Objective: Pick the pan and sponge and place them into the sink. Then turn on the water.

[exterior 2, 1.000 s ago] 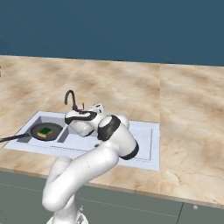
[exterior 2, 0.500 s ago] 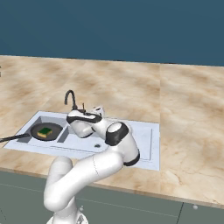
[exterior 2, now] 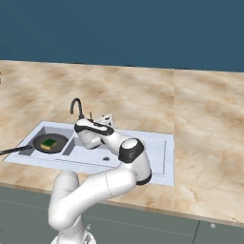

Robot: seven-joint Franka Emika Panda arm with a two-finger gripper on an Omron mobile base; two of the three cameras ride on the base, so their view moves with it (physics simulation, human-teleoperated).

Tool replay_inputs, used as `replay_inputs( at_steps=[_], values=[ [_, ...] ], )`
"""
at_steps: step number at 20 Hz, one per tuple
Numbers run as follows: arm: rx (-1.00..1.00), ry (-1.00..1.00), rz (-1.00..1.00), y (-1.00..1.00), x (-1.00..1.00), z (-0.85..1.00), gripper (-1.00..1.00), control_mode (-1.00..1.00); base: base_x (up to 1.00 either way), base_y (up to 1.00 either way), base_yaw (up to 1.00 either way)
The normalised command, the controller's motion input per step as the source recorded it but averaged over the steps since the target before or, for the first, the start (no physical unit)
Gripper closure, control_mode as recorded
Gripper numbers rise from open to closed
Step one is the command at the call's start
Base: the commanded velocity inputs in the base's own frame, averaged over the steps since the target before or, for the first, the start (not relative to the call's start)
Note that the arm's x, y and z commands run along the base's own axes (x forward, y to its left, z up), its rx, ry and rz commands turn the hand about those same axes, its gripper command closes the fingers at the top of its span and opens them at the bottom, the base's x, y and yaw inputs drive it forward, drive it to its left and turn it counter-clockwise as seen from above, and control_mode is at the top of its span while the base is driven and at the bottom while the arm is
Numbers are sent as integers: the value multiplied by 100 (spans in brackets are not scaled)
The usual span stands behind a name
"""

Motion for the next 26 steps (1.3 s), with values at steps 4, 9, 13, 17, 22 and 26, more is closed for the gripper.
replay_inputs(
  at_steps=[4,9,13,17,22,26],
  values=[
    [0,-3,0,12,0,5,-100,-100,0,0,0],
    [1,-2,0,6,0,12,-100,-100,0,0,0],
    [1,-3,0,3,1,17,-100,-100,0,0,0],
    [0,-1,0,8,1,11,-100,-100,0,0,0],
    [0,0,0,13,9,2,-100,-100,0,0,0],
    [1,0,0,17,12,0,-100,-100,0,0,0]
  ],
)
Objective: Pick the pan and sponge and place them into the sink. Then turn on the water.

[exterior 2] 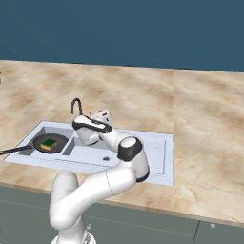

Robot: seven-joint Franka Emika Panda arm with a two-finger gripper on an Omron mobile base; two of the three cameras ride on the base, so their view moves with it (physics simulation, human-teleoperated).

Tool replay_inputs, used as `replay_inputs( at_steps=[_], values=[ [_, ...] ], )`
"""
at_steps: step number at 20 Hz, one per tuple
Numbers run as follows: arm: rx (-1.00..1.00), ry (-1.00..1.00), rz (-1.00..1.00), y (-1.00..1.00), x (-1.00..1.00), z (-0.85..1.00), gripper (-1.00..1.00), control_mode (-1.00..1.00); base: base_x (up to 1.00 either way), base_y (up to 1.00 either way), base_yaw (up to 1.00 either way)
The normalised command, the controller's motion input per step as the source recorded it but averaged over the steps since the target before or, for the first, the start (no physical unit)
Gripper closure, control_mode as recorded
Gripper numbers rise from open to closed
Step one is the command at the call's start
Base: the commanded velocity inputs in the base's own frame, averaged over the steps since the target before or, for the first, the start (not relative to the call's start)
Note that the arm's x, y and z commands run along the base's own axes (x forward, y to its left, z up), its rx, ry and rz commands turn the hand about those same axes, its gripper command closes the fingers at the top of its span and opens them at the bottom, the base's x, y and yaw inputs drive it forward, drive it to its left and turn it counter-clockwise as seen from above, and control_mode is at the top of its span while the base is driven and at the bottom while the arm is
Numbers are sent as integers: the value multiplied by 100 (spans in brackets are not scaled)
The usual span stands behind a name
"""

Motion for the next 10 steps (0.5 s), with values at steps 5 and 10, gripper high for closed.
replay_inputs(
  at_steps=[5,10],
  values=[
    [0,0,-1,4,44,-5,-100,-100,0,0,0],
    [0,0,-4,0,70,-24,-100,-100,0,0,0]
  ],
)
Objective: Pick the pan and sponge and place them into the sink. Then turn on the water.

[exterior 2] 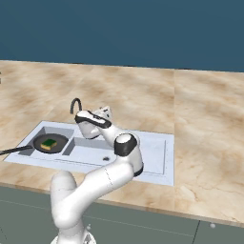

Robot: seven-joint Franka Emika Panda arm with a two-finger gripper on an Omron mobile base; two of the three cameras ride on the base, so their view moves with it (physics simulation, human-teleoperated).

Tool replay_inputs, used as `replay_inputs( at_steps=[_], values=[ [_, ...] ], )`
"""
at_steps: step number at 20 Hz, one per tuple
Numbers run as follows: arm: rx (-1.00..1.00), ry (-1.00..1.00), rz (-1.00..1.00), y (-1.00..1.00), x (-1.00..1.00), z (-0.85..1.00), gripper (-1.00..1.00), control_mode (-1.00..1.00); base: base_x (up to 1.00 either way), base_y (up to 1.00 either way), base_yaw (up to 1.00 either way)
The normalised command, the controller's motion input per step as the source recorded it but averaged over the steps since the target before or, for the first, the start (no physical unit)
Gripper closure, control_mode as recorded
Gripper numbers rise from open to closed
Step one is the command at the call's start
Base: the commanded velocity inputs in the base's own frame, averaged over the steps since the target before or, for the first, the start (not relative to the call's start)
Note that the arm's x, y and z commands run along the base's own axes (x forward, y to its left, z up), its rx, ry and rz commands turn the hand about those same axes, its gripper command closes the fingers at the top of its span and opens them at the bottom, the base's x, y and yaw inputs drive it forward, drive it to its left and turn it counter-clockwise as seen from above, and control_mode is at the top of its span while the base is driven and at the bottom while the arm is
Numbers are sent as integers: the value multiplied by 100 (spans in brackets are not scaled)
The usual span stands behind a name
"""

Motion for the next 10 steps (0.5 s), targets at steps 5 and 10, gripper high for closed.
replay_inputs(
  at_steps=[5,10],
  values=[
    [0,0,-5,0,58,-48,-100,-100,0,0,0],
    [0,0,-6,0,46,-76,-100,-100,0,0,0]
  ],
)
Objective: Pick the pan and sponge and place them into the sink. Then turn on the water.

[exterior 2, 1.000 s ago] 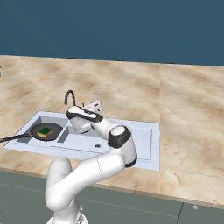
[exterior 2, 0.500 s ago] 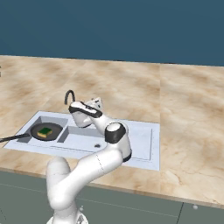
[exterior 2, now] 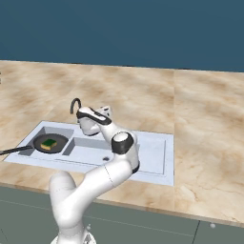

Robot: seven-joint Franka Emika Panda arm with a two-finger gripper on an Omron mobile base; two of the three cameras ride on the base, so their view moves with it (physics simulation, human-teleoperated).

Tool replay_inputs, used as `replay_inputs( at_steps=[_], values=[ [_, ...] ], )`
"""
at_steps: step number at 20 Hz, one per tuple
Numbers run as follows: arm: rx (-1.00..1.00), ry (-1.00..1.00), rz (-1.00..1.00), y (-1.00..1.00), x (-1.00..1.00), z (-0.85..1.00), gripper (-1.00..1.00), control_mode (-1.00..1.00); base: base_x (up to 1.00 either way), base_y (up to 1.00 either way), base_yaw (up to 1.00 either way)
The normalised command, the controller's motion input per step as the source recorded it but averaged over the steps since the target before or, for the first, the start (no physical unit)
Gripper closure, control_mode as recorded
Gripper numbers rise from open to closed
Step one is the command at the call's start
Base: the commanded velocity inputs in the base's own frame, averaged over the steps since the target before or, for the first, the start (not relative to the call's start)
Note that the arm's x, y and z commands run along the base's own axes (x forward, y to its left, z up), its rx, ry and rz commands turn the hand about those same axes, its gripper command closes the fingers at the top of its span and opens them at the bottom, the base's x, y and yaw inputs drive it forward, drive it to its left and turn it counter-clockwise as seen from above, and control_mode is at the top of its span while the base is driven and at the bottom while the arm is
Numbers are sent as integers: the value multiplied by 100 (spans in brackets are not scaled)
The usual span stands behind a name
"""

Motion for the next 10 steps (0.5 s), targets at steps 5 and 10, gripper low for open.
replay_inputs(
  at_steps=[5,10],
  values=[
    [-7,-2,-7,-1,31,-100,-100,-100,0,0,0],
    [-3,-6,-19,-57,8,-100,-100,-100,0,0,0]
  ],
)
